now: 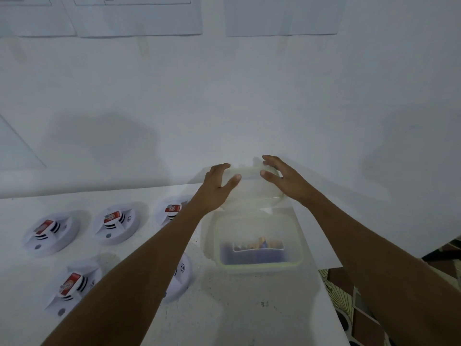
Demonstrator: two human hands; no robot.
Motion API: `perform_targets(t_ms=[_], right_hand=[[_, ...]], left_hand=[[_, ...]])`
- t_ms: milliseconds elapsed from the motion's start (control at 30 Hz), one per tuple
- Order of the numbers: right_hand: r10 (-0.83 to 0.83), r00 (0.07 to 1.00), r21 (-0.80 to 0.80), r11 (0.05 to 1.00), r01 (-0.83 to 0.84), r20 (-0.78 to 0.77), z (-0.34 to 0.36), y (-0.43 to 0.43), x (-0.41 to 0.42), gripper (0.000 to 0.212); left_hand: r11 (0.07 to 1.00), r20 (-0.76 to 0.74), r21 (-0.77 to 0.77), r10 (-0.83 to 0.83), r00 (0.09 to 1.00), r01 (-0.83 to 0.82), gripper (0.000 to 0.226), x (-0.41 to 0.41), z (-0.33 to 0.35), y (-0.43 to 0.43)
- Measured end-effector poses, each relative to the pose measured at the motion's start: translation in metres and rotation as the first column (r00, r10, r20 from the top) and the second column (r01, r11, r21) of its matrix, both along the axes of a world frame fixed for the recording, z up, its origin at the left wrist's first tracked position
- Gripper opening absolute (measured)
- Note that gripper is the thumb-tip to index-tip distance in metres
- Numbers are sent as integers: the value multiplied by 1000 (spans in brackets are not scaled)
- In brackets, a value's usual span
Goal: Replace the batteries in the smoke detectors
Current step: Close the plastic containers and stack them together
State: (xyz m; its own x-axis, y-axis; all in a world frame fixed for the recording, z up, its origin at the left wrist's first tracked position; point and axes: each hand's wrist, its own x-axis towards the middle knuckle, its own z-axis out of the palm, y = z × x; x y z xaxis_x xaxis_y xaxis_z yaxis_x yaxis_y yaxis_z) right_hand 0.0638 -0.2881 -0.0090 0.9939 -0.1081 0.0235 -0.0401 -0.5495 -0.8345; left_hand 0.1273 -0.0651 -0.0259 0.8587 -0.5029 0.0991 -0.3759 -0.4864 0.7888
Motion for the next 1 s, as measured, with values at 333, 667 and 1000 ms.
perform_targets(t_ms=[333, 667, 1000], right_hand=[[-167, 983, 112, 981, 158, 77, -20, 14, 8, 34], [-234, 967, 6, 972, 235, 97, -13, 15, 5, 49], [-361, 901, 121, 932, 341, 241, 0, 18, -61, 29]], left_hand=[[984, 69, -146, 115, 991, -104, 34, 6, -21, -14], [991, 119, -71, 118, 986, -110, 43, 4, -17, -14], [969, 186, -211, 169, 968, -128, 42, -47, 1, 14]])
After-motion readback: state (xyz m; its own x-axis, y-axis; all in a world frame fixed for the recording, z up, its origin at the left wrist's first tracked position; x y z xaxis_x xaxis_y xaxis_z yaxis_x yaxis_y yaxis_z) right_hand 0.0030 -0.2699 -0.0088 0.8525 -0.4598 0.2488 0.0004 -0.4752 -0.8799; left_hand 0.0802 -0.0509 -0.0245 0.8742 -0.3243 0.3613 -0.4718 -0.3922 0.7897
